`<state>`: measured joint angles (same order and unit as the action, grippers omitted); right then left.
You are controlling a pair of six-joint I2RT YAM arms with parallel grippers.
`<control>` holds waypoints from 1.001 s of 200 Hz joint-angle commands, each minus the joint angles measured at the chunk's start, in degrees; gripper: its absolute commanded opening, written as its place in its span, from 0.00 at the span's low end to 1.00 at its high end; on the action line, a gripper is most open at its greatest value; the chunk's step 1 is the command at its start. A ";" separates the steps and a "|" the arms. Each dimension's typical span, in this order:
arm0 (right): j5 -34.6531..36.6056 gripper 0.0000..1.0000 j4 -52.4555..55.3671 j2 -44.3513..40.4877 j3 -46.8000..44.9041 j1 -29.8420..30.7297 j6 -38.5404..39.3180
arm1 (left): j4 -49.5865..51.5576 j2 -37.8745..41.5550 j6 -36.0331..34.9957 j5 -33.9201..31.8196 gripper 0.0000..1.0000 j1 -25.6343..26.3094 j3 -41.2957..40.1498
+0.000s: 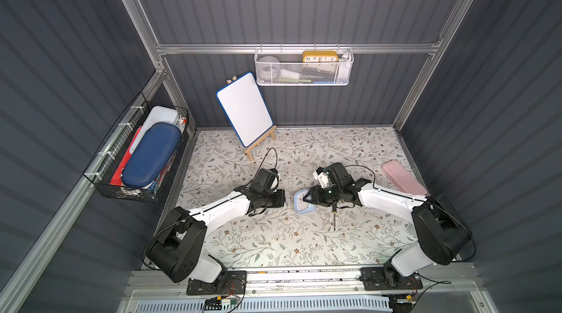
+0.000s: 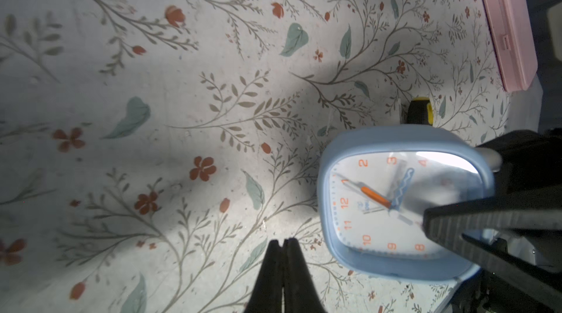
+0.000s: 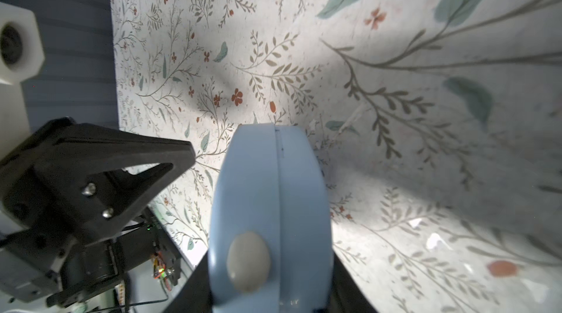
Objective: Remove the battery from the alarm
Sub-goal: Adjust the alarm at the center of the board.
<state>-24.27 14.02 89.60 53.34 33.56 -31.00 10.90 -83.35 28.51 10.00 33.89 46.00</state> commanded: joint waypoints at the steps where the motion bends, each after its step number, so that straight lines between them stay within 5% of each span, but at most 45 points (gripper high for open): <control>1: 12.63 0.40 17.24 -0.59 8.39 2.62 8.59 | 3.65 4.12 -0.07 -2.53 0.10 -4.18 1.21; 69: 60.12 0.37 45.48 9.48 28.15 15.65 12.58 | 5.00 10.88 -0.38 -4.43 0.09 -7.34 0.24; 100: 71.76 0.38 52.67 16.12 34.25 20.14 11.18 | 5.95 13.22 -0.26 -5.90 0.09 -7.52 0.58; 200: 75.55 0.38 54.01 28.63 37.62 28.34 7.54 | 9.49 15.99 0.57 -8.69 0.07 -7.96 1.98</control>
<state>48.31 67.66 117.69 91.57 61.06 -22.11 18.11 -68.84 28.53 2.61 26.24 46.06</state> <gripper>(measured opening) 0.447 0.079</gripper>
